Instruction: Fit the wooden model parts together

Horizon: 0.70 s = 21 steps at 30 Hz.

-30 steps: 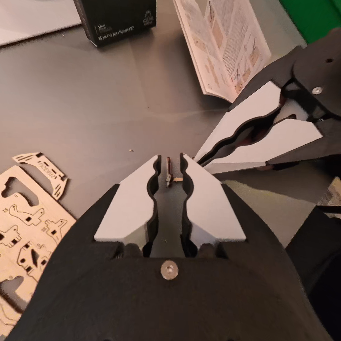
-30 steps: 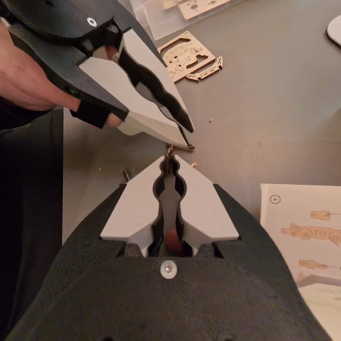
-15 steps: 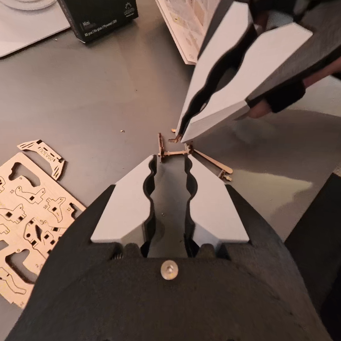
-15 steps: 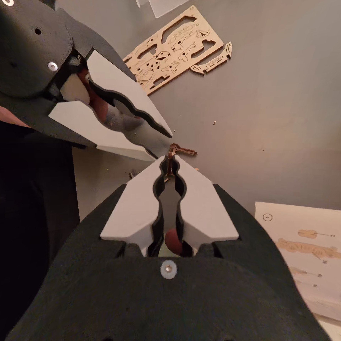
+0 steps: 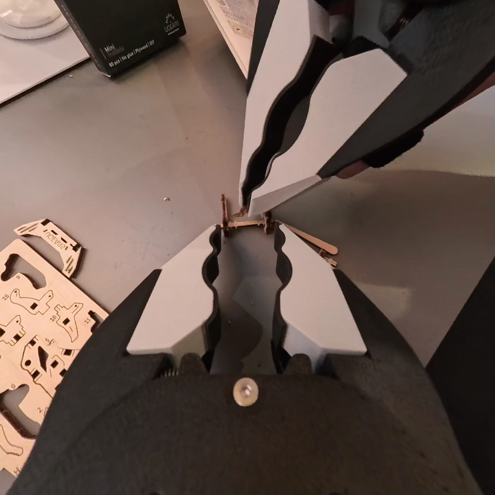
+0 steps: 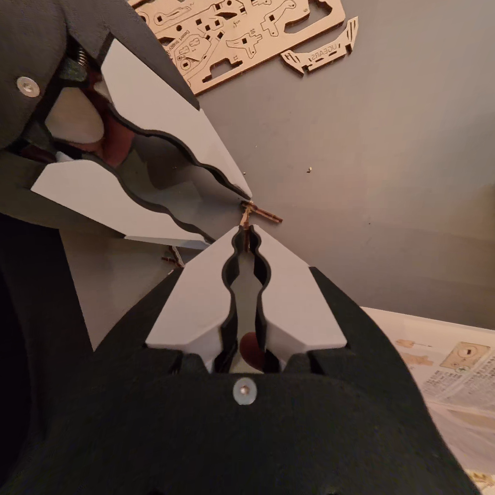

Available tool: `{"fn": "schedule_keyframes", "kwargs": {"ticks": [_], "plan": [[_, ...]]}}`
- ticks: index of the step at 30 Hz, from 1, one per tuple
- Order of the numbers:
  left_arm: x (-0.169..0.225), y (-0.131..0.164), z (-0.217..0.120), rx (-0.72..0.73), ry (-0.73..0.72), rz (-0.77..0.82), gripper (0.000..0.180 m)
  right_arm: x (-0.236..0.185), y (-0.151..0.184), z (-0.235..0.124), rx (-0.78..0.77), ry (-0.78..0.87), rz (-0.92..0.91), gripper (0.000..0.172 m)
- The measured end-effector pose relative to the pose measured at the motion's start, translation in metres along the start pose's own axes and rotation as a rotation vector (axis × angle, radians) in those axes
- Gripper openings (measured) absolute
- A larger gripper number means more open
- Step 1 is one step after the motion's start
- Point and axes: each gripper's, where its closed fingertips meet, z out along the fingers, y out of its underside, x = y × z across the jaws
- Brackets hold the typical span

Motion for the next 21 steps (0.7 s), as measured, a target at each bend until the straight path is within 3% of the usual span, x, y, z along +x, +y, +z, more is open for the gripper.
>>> {"fn": "schedule_keyframes", "kwargs": {"ticks": [1, 21], "plan": [[0.000, 0.000, 0.000, -0.002, 0.004, -0.002, 0.038, 0.000, 0.001, 0.000, -0.007, 0.005, -0.002, 0.001], [0.001, -0.004, 0.007, -0.013, 0.026, 0.043, 0.033, 0.013, 0.002, -0.001, -0.067, 0.179, -0.140, 0.001]]}}
